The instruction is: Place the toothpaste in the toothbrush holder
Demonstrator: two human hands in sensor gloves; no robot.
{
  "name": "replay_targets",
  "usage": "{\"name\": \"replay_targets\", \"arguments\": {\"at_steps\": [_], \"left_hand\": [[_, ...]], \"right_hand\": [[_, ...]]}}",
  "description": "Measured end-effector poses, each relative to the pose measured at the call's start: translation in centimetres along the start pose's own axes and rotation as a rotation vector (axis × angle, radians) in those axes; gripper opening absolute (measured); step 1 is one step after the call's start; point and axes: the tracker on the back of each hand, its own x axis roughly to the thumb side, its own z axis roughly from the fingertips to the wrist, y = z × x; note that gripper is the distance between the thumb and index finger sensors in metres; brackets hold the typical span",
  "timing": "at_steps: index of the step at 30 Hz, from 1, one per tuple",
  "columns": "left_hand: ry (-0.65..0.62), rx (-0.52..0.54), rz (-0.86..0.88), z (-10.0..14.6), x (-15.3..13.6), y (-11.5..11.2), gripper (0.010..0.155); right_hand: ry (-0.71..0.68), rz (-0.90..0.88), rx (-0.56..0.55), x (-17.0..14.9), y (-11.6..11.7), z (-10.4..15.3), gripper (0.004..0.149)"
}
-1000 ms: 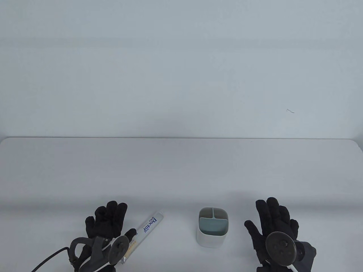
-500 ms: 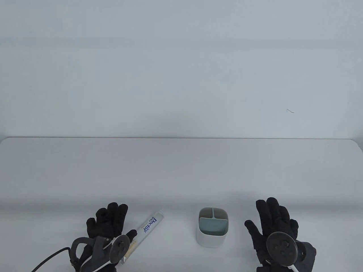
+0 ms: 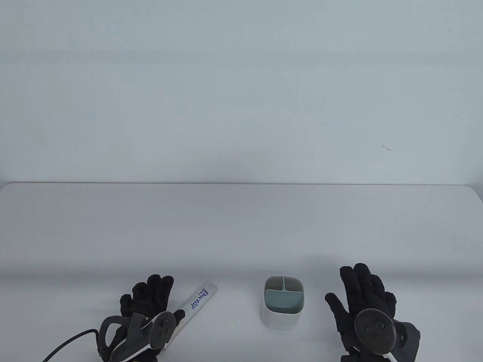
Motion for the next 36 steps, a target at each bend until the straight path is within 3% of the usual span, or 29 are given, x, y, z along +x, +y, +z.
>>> {"name": "replay_targets", "arguments": {"at_steps": [36], "left_hand": [[-0.025, -0.227, 0.027, -0.8, 0.5, -4.0, 0.08]], "right_hand": [[-0.003, -0.021, 0.029, 0.1, 0.3, -0.1, 0.067]]}}
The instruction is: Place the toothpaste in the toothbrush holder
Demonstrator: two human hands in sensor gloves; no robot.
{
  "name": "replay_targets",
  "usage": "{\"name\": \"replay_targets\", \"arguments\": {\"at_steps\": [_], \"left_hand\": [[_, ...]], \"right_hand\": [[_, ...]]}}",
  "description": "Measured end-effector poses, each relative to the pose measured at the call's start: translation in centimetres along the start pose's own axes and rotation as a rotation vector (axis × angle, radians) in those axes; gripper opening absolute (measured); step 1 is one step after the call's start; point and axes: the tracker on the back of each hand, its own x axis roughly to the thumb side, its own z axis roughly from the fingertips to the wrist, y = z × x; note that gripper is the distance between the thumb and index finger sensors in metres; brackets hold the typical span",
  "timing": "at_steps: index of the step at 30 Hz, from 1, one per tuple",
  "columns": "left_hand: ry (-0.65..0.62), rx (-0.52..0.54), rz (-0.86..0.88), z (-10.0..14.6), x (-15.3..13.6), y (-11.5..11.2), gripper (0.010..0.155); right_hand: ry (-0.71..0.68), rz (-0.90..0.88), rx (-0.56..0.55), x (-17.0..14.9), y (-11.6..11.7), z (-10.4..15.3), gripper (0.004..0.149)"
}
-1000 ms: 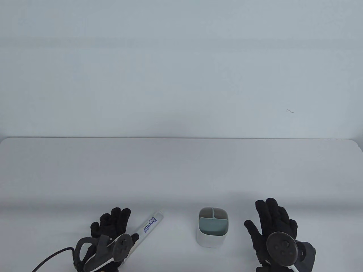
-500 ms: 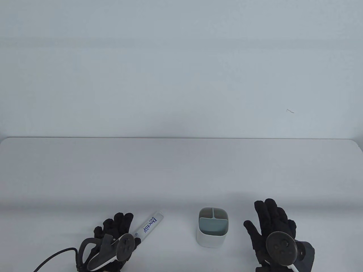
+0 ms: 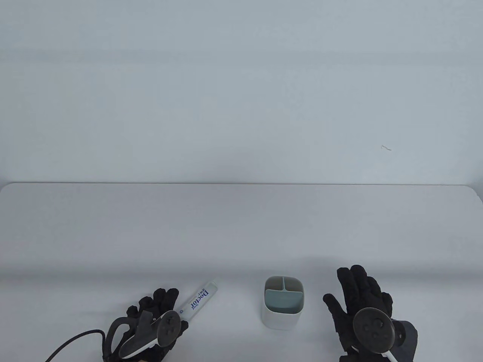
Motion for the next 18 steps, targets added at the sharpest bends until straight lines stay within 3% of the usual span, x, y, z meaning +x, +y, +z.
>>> {"name": "replay_targets", "arguments": {"at_steps": [10, 18], "left_hand": [[-0.014, -0.12, -0.032, -0.6, 0.2, -1.6, 0.076], [-0.027, -0.15, -0.096, -0.8, 0.6, -2.2, 0.072]], "right_hand": [[-0.004, -0.003, 0.007, 0.1, 0.1, 0.0, 0.067], [-0.003, -0.009, 0.011, 0.1, 0.1, 0.0, 0.066]]}}
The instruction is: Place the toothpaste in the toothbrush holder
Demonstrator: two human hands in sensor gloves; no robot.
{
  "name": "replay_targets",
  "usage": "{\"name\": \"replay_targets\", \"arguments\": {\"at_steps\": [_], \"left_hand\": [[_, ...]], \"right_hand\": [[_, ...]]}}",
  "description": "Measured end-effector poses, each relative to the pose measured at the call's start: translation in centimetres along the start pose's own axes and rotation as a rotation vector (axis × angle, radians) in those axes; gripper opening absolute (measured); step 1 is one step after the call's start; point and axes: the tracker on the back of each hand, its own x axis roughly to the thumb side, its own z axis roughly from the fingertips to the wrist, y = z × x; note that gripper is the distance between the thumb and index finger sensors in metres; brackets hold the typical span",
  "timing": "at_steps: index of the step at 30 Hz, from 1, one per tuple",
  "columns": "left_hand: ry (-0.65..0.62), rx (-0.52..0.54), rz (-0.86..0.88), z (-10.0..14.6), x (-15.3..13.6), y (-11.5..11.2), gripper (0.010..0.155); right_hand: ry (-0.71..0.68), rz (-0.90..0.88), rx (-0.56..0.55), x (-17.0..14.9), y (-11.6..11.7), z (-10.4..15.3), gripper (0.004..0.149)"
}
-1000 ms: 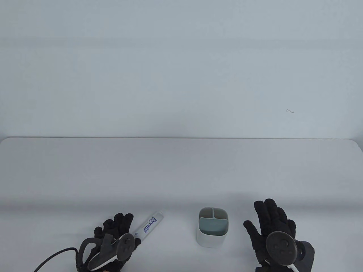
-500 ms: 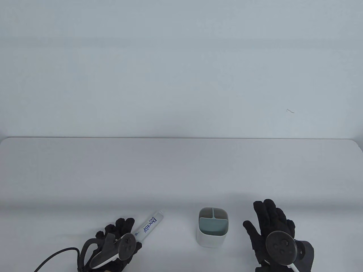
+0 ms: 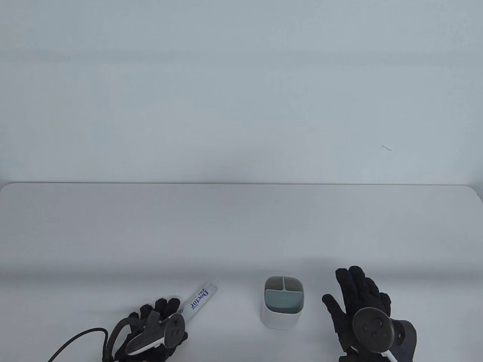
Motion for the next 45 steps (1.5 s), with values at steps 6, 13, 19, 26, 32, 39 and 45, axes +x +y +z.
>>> {"name": "replay_targets", "arguments": {"at_steps": [6, 13, 19, 26, 32, 39, 45], "left_hand": [[0.008, -0.006, -0.018, -0.03, 0.06, -0.08, 0.072], [0.012, -0.012, -0.013, -0.17, 0.0, -0.18, 0.069], [0.02, -0.013, -0.002, -0.23, 0.01, -0.28, 0.067], [0.025, -0.004, 0.003, -0.32, 0.01, -0.37, 0.065], [0.029, 0.021, 0.015, -0.4, 0.02, -0.46, 0.062], [0.027, 0.047, -0.002, -0.49, 0.18, -0.4, 0.059], [0.03, 0.092, -0.028, -0.51, 0.43, -0.22, 0.058]], "right_hand": [[0.0, 0.001, 0.001, 0.03, 0.06, 0.0, 0.066], [0.0, -0.003, 0.005, 0.01, 0.07, -0.02, 0.066], [0.0, -0.004, 0.003, 0.02, 0.07, 0.0, 0.066], [0.001, -0.006, 0.006, 0.0, 0.09, 0.0, 0.066], [0.001, -0.007, 0.006, 0.0, 0.08, 0.0, 0.065], [0.002, -0.007, 0.009, -0.01, 0.13, -0.01, 0.065], [0.002, -0.011, 0.013, -0.01, 0.14, -0.02, 0.065]]}}
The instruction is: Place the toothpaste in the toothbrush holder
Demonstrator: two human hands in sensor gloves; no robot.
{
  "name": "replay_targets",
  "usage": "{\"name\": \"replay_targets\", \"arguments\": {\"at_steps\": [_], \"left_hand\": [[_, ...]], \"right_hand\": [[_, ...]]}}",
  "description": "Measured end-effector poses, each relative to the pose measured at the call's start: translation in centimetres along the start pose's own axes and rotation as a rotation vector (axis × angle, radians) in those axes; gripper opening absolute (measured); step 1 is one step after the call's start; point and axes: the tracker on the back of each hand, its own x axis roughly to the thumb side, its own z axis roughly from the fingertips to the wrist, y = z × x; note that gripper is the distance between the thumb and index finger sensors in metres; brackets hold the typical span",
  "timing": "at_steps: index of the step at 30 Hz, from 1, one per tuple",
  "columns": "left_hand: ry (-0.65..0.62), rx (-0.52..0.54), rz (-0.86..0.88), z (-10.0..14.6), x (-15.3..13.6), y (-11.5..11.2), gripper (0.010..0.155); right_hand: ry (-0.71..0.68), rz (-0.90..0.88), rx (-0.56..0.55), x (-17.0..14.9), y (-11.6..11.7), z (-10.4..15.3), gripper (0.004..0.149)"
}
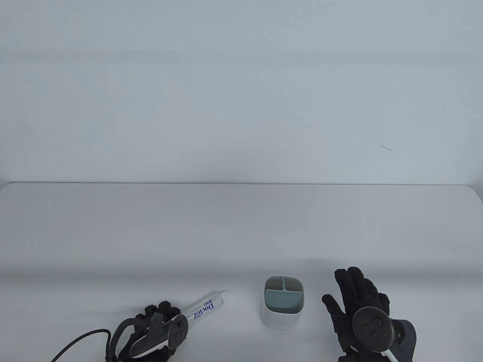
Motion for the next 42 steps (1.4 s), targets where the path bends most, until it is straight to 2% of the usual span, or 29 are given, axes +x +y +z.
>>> {"name": "replay_targets", "arguments": {"at_steps": [7, 17, 31, 32, 42], "left_hand": [[-0.012, 0.083, -0.125, 0.3, 1.1, 0.5, 0.055], [-0.019, 0.13, -0.178, 0.4, 1.4, 0.6, 0.054], [-0.106, 0.102, -0.213, 0.4, 1.9, 0.2, 0.061], [-0.108, 0.101, -0.212, 0.3, 1.9, 0.2, 0.058], [-0.071, 0.087, -0.176, 0.3, 1.6, 0.2, 0.062]], "right_hand": [[0.0, 0.001, 0.0, 0.0, 0.0, 0.0, 0.065], [-0.002, -0.008, -0.002, 0.0, 0.0, 0.0, 0.065], [-0.004, -0.011, 0.005, 0.0, 0.1, 0.0, 0.065], [-0.004, -0.01, 0.005, 0.0, 0.1, 0.0, 0.065], [-0.004, -0.007, 0.014, 0.1, 0.2, 0.0, 0.065]]}}
